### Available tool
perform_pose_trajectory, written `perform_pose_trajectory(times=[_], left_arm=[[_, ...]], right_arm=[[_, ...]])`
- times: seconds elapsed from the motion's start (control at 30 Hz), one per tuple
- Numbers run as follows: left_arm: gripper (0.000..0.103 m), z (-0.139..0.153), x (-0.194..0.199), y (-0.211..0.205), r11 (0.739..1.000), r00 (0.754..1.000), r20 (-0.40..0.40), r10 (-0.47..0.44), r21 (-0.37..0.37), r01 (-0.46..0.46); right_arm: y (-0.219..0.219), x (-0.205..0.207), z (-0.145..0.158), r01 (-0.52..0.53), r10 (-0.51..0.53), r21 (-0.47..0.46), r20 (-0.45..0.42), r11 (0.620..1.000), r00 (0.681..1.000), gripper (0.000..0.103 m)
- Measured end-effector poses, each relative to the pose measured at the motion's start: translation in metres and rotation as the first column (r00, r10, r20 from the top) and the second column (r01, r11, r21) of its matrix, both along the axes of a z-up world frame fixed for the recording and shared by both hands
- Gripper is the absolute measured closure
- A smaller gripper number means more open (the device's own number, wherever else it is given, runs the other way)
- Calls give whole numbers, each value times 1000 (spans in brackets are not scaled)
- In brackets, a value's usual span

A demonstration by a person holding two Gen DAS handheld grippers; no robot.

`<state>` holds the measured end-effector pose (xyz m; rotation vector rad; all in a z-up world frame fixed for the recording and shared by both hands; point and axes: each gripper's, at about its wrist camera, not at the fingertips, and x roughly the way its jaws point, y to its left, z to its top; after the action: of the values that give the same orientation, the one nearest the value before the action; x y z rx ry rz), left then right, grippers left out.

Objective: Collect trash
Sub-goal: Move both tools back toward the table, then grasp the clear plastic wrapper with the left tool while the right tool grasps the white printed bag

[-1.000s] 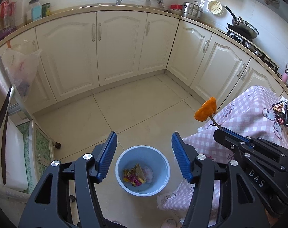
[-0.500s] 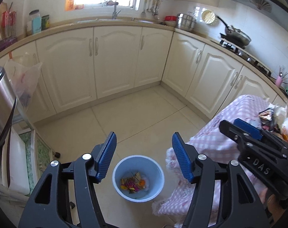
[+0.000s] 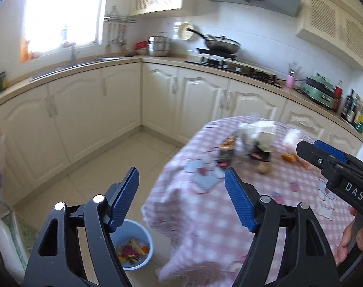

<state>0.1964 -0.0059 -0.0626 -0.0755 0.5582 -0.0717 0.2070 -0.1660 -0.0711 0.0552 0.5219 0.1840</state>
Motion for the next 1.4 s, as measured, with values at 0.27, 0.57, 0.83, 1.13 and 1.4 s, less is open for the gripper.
perform_pose_trajectory(times=[0.27, 0.57, 0.83, 1.13, 1.4], left_arm=[[32, 3, 4, -82, 991, 992, -3, -127, 45, 127], [32, -6, 27, -134, 979, 981, -38, -188, 74, 190], [32, -25, 61, -133, 982, 980, -91, -179, 46, 184], [32, -38, 93, -122, 986, 978, -129, -166, 11, 168], [32, -42, 125, -105, 989, 979, -148, -140, -59, 132]], right_arm=[[-96, -19, -1, 145, -145, 33, 8, 989, 989, 49], [-145, -10, -16, 212, -212, 50, -18, 976, 977, 49], [-162, 16, -39, 220, -216, 50, -69, 974, 974, 48], [-161, 51, -50, 205, -202, 21, -105, 978, 974, 45], [-158, 75, -56, 190, -188, 1, -134, 982, 973, 44]])
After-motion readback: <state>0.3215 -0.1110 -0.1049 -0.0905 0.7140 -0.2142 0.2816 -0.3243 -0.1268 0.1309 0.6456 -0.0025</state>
